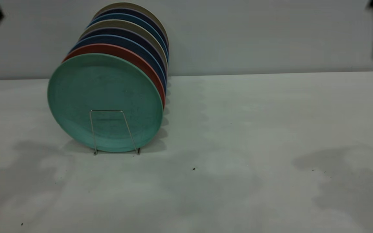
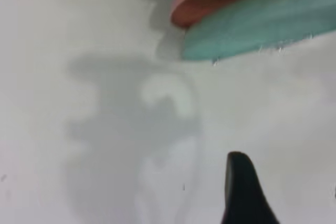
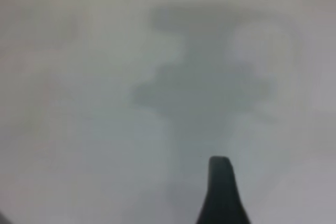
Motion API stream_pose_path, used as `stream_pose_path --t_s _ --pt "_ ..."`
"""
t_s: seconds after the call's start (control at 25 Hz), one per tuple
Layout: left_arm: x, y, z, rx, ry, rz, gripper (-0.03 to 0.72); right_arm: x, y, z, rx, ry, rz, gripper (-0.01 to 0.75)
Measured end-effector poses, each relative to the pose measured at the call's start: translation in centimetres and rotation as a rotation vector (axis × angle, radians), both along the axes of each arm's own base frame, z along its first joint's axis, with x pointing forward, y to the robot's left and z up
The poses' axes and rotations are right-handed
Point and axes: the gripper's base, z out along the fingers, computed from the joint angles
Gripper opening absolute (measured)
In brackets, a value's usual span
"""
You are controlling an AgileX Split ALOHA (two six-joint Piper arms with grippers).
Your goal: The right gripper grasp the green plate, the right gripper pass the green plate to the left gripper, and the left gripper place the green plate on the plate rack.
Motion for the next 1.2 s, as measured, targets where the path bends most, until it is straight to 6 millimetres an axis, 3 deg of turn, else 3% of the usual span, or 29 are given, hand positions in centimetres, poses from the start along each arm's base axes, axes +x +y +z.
stream_pose_path --t_s 0.16,0.32,0.52,0.84,1.04,1.2 --pt "-2.7 0.2 2.9 0.023 -0.026 -0.016 0.437 -4.0 0.0 4.4 -0.008 -0.068 0.004 0.567" --pt "-6.0 0.3 5.7 0.036 -0.100 -0.021 0.437 -8.1 -0.2 7.5 0.028 -0.107 0.029 0.567" --pt "-11.5 0.6 5.8 0.060 -0.145 -0.020 0.437 -13.3 -1.0 9.2 0.106 -0.188 0.078 0.567" --pt "-21.1 0.9 2.9 0.036 -0.220 0.025 0.437 -20.8 -3.6 5.6 0.124 -0.223 0.172 0.567" --pt "-25.8 1.0 1.3 0.028 -0.311 0.037 0.437 -23.8 -4.3 2.6 0.175 -0.272 0.229 0.567" --pt "-28.3 1.1 0.1 0.029 -0.377 0.039 0.437 -25.2 -4.5 0.5 0.226 -0.325 0.260 0.567"
